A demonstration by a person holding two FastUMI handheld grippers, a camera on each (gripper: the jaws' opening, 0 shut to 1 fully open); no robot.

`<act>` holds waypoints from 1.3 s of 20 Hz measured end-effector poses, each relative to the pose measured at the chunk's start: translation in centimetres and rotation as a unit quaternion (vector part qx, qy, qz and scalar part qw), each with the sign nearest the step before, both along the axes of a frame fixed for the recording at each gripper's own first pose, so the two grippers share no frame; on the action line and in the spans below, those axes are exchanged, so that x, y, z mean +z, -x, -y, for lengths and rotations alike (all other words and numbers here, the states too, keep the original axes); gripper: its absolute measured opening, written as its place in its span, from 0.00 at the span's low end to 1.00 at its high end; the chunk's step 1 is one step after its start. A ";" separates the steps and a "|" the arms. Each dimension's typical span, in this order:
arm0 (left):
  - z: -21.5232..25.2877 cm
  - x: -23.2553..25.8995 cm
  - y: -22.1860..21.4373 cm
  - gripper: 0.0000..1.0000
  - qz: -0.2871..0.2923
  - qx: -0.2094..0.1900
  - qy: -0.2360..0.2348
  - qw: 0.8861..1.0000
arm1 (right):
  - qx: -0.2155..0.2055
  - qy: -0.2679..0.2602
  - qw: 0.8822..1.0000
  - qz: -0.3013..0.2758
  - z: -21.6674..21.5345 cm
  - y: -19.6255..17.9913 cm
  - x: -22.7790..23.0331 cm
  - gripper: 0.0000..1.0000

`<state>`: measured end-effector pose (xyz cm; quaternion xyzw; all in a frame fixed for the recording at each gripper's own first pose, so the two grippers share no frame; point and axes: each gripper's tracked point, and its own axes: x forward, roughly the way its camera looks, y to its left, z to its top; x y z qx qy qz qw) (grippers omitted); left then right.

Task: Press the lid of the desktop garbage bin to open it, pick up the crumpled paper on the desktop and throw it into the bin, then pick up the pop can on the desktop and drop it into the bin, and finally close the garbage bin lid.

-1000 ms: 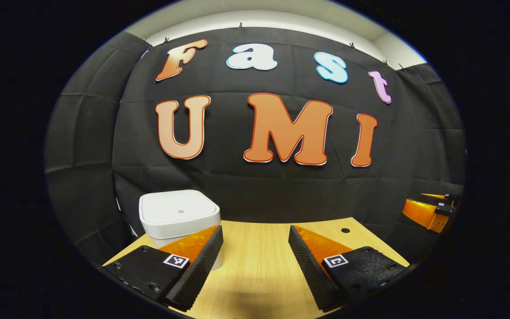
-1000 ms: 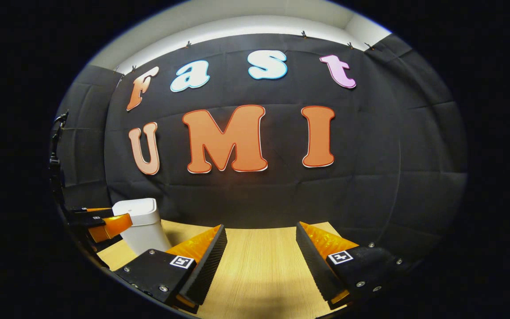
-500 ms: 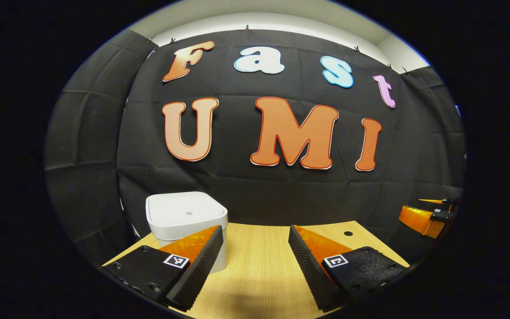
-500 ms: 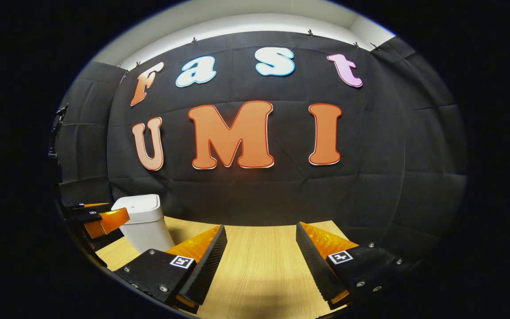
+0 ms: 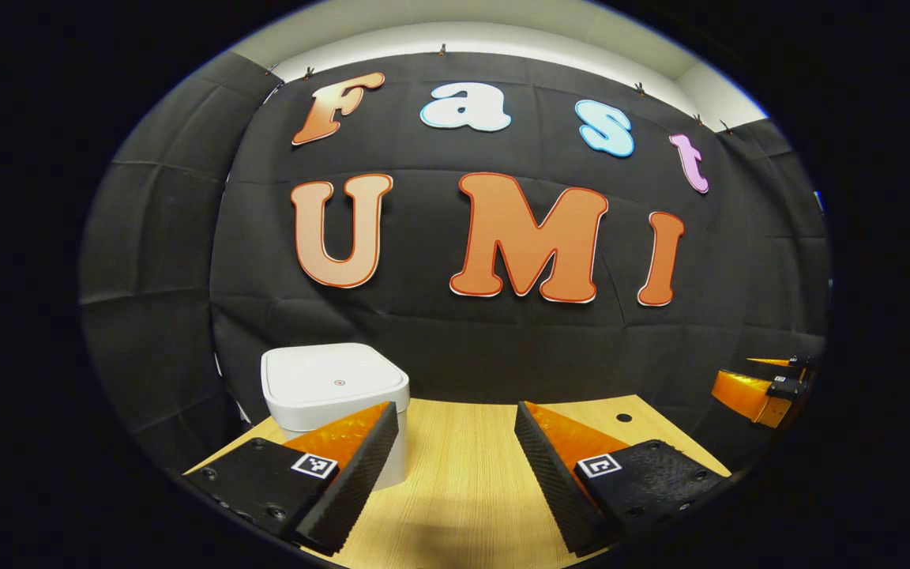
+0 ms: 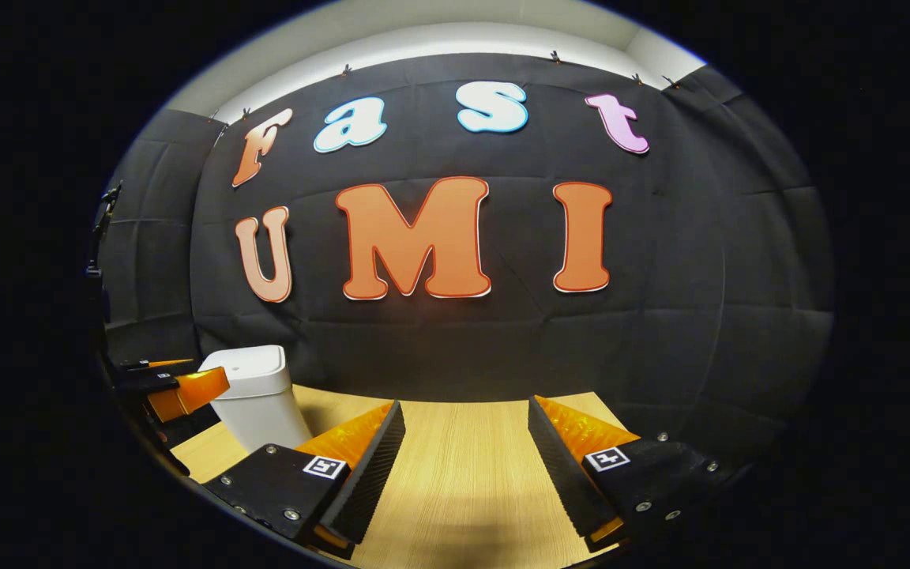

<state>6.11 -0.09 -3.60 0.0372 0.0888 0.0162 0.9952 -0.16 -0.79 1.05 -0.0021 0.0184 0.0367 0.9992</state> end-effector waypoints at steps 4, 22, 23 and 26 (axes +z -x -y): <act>0.0 0.0 -0.4 0.94 -0.002 0.000 -0.002 1.000 | -0.001 -0.003 1.000 -0.001 0.2 -0.3 0.1 0.94; 0.4 0.0 -1.6 0.94 -0.001 0.001 -0.005 1.000 | -0.017 -0.014 1.000 -0.005 1.6 -1.5 -0.2 0.94; 0.5 -0.1 -1.8 0.94 -0.001 0.001 -0.005 1.000 | -0.018 -0.014 1.000 -0.004 1.7 -1.6 -0.2 0.94; 0.6 0.0 -2.1 0.94 0.001 -0.002 -0.003 1.000 | -0.023 -0.012 1.000 -0.005 2.0 -1.8 -0.3 0.94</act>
